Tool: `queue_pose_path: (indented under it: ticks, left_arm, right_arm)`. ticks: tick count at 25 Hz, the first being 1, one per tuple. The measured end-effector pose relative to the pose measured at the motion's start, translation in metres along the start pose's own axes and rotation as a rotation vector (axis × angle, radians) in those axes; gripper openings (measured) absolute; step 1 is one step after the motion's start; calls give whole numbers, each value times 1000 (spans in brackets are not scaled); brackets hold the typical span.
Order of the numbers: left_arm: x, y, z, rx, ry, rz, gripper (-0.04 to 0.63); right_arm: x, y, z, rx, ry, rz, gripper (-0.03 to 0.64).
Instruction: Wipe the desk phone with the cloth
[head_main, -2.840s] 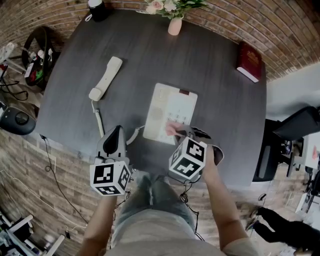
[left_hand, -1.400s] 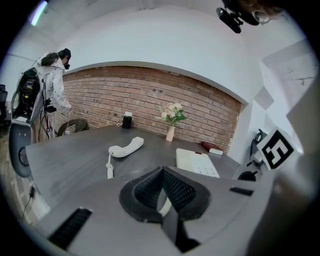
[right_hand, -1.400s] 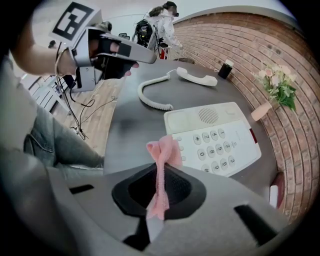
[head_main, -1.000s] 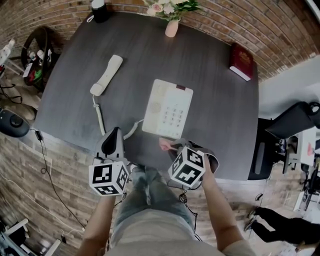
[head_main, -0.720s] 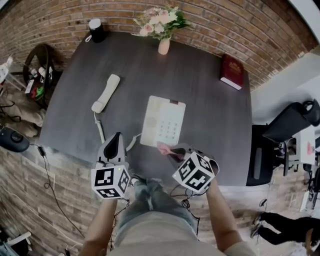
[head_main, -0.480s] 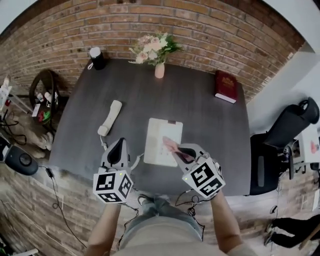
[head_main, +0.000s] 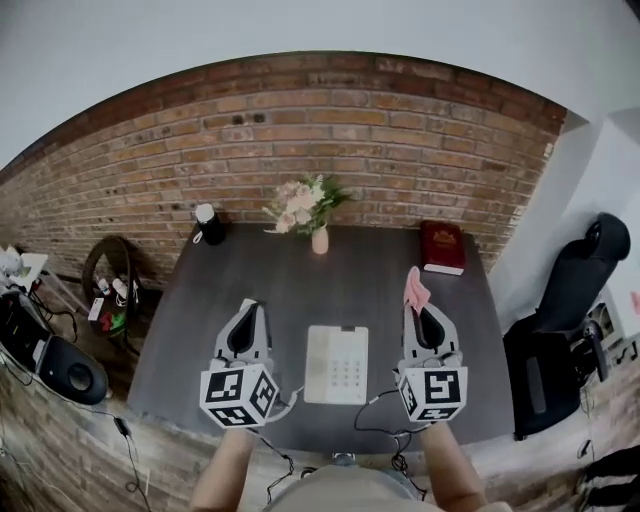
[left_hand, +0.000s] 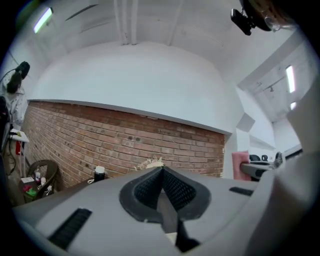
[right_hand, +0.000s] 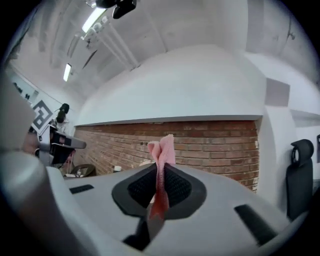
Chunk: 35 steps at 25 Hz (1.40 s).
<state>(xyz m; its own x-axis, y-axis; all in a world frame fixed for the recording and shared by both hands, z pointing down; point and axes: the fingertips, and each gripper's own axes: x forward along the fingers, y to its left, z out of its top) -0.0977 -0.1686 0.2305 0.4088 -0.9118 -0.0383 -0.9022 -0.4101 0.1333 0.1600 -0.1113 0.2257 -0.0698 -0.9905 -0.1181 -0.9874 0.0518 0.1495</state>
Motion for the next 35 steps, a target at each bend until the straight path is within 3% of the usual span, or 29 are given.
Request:
queue_pose_path:
  ticks: [3,7,13,23,35]
  left_arm:
    - [9,-1,5,7,10,4,3]
    - [13,-2,1,-20,27,-7,3]
    - [17,-3,-6,-29,39,-11,3]
    - [16,-6,-13,-27,54,-10,3]
    - [12,-5,-13,-13,56,-3,3]
  right_arm:
    - [-2,-14,2,0,-18,-82,21]
    - [-6,-18,-7,31,6,-107,21]
    - [-10,-22,-15,36,58,-121,15]
    - [-17,-27,-13,91,50,-127,17]
    - [-14,-20,-3,63,40,-87,17]
